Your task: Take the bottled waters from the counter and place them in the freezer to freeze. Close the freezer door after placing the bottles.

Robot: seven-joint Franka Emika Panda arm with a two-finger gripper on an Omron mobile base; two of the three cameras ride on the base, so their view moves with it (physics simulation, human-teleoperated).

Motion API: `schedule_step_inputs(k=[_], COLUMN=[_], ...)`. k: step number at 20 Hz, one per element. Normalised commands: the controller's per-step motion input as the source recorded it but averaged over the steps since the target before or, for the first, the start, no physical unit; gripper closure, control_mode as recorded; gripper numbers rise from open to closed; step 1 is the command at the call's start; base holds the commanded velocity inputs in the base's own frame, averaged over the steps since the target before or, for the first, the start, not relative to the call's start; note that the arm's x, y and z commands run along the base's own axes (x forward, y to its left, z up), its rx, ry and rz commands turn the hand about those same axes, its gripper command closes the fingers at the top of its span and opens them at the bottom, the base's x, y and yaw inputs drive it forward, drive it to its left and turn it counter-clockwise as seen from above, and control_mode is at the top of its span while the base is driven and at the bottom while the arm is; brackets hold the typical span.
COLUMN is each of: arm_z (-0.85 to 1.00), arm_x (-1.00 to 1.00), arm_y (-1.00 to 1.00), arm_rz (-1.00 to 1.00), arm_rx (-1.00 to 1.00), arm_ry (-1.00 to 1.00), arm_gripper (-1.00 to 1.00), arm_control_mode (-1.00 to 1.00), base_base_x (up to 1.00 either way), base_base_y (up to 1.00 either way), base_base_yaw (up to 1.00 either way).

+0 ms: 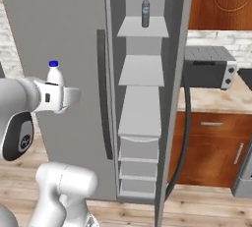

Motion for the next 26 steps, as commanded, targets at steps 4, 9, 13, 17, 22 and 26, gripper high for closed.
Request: schedule_step_inputs(k=[4,9,13,17,22,26], arm_z=[0.0,0.0,0.0,0.0,0.0,0.0], arm_x=[0.0,0.0,0.0,0.0,0.0,0.0], arm_y=[0.0,0.0,0.0,0.0,0.0,0.0], arm_rz=[0.0,0.0,0.0,0.0,0.0,0.0], arm_rx=[0.0,0.0,0.0,0.0,0.0,0.0], arm_ry=[0.0,0.0,0.0,0.0,0.0,0.0], arm_gripper=[1.0,1.0,1.0,1.0,1.0,1.0], arm_control_mode=[1.0,1.0,1.0,1.0,1.0,1.0], base_base_x=[0.17,0.42,0.38,0.29,0.22,0.24], base_base_y=[0.06,-0.01,-0.14,-0.19,-0.27,-0.4], base_base_yaw=[0.0,0.0,0.0,0.01,0.04,0.08])
